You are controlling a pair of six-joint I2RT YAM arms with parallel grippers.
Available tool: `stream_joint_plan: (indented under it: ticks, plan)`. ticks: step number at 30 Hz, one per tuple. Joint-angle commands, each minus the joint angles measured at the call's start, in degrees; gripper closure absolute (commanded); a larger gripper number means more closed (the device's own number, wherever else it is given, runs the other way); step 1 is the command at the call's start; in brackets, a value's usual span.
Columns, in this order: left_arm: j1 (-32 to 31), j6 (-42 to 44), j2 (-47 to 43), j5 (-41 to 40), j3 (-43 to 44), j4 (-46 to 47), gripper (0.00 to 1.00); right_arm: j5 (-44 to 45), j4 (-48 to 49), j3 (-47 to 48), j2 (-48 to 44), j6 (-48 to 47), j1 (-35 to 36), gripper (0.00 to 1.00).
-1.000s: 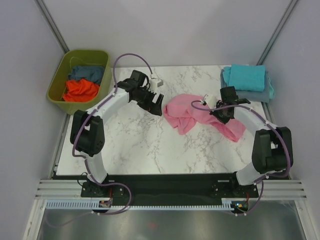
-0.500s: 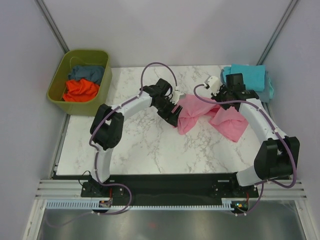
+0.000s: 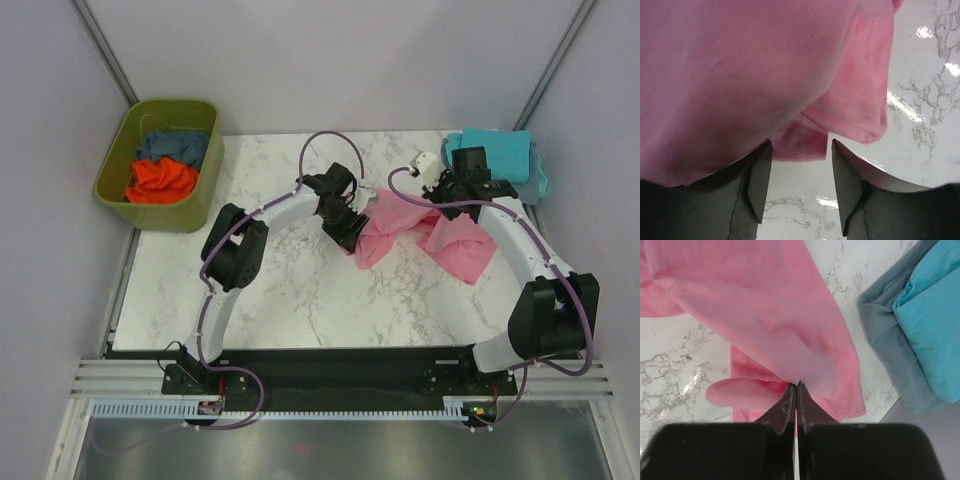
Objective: Fold and stack the t-shirts
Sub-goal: Flatten the tshirt out
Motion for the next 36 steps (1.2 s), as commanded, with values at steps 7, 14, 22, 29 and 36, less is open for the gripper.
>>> stream_joint_plan:
  ticks: [7,14,22,29,36]
  plan:
    - [-0.14,2.44,0.87,-3.6,1.89,0.36,0.58,-0.22,2.85,0.32,-0.59,2.24,0.0,1.0]
    - [-0.32,3.06,0.78,-3.51,1.37,0.27,0.63,0.05,3.55,-0.03,-0.33,3.03,-0.08,1.0]
    - [0.99,3.5,-5.44,-6.85,-0.48,0.01,0.98,0.57,4.43,1.55,-1.91,3.65,0.0,1.0]
    - [6.18,11.13,-30.2,-11.68,-0.48,-0.08,0.98,2.77,5.58,12.34,-3.75,5.58,-0.08,1.0]
    - [10.05,20.89,-46.91,-14.06,-6.52,2.91,0.98,-0.12,3.65,16.23,-10.07,7.95,0.0,1.0]
